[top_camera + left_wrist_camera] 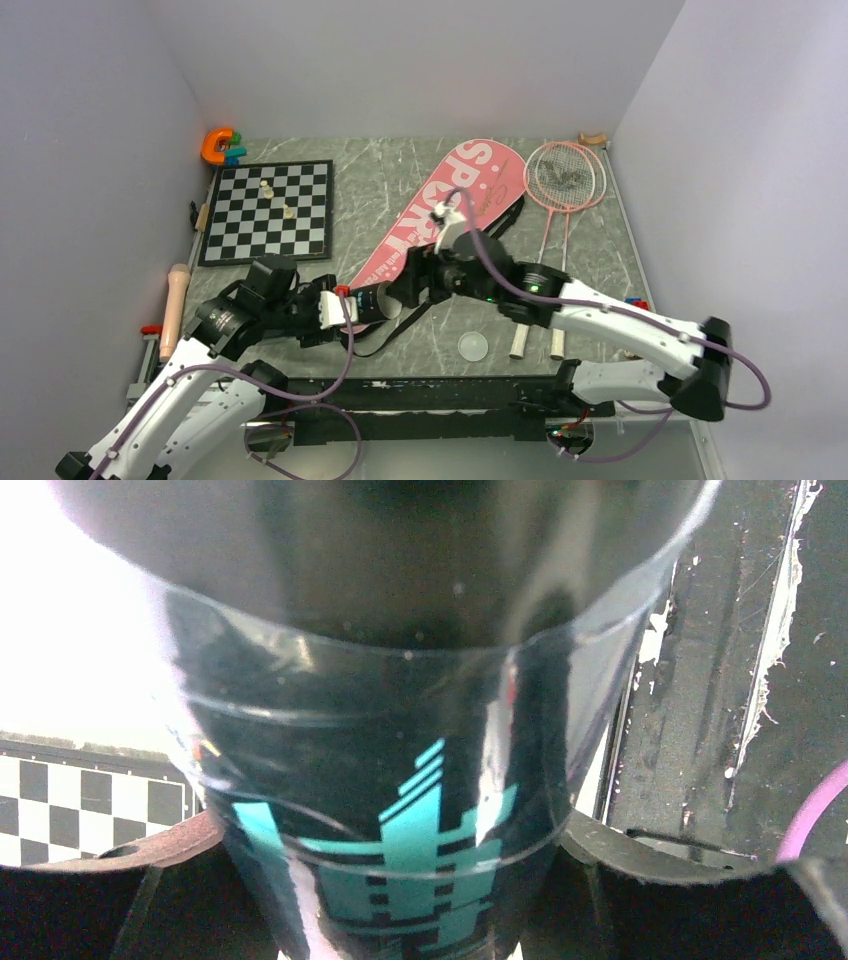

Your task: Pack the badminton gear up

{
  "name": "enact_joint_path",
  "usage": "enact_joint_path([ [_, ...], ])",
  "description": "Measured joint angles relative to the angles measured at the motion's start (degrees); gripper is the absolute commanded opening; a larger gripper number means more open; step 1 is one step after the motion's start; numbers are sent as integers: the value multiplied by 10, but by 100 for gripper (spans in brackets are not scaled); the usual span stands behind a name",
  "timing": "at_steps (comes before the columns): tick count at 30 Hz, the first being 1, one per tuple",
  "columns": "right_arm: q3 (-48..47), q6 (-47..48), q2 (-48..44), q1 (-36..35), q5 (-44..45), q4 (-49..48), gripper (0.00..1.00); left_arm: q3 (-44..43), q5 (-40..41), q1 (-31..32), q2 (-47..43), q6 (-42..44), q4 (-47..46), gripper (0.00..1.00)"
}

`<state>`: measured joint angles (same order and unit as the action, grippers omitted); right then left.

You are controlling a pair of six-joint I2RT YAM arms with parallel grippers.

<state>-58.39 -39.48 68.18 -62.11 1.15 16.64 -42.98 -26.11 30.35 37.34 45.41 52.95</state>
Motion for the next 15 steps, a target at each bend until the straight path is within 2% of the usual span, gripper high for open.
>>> enact_joint_path([
  [6,0,-18,-157,30,45,70,82,0,0,0,-7,4,1,0],
  [9,5,-33,-195,30,68,115,80,0,0,0,-7,4,0,0],
  [12,42,-54,-187,30,84,152,74,0,0,0,-7,5,1,0],
  [15,102,-77,-138,29,86,178,71,3,1,0,-7,10,0,0],
])
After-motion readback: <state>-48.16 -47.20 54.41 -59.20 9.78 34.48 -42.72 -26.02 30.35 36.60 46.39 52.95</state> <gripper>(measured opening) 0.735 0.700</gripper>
